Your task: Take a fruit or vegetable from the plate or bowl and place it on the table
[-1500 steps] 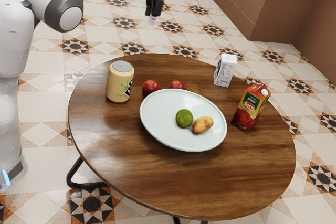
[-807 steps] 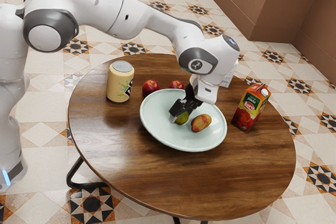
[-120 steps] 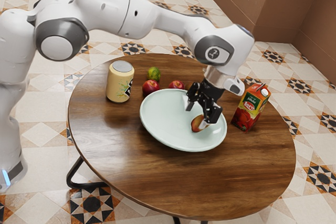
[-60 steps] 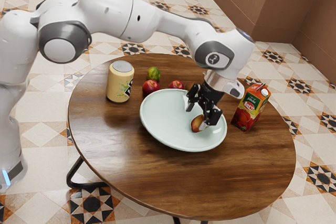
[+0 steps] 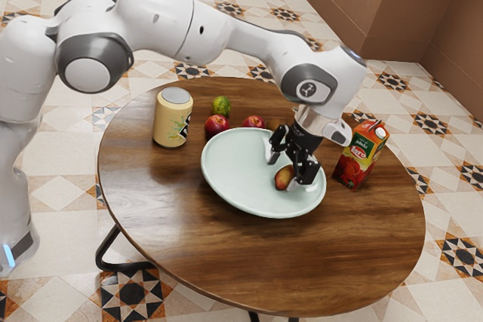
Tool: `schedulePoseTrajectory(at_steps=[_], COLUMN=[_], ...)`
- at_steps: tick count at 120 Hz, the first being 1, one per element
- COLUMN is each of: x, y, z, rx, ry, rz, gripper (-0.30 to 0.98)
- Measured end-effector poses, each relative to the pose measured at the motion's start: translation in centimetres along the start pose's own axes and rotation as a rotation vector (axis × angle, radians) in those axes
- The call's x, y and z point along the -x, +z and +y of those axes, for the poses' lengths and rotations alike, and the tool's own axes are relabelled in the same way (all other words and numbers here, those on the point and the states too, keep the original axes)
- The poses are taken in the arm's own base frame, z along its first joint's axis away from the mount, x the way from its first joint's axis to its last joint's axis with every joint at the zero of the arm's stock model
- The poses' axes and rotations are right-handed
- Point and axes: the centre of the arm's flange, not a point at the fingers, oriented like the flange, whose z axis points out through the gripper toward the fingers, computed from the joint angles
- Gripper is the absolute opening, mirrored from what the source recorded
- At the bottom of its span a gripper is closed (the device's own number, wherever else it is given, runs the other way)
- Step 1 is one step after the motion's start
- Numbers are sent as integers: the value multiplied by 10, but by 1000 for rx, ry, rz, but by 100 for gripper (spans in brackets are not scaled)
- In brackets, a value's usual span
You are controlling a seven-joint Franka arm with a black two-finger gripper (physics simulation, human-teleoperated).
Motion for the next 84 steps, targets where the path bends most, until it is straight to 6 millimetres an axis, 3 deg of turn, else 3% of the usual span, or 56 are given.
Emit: schedulePoseTrajectory(at_steps=[37,62,84], x=[0,-4,-6], y=[0,0,1], z=[0,-7,-8], rx=[0,0,-6], ry=[-7,-20,-21], rz=[2,4,9], gripper=[47,43,26])
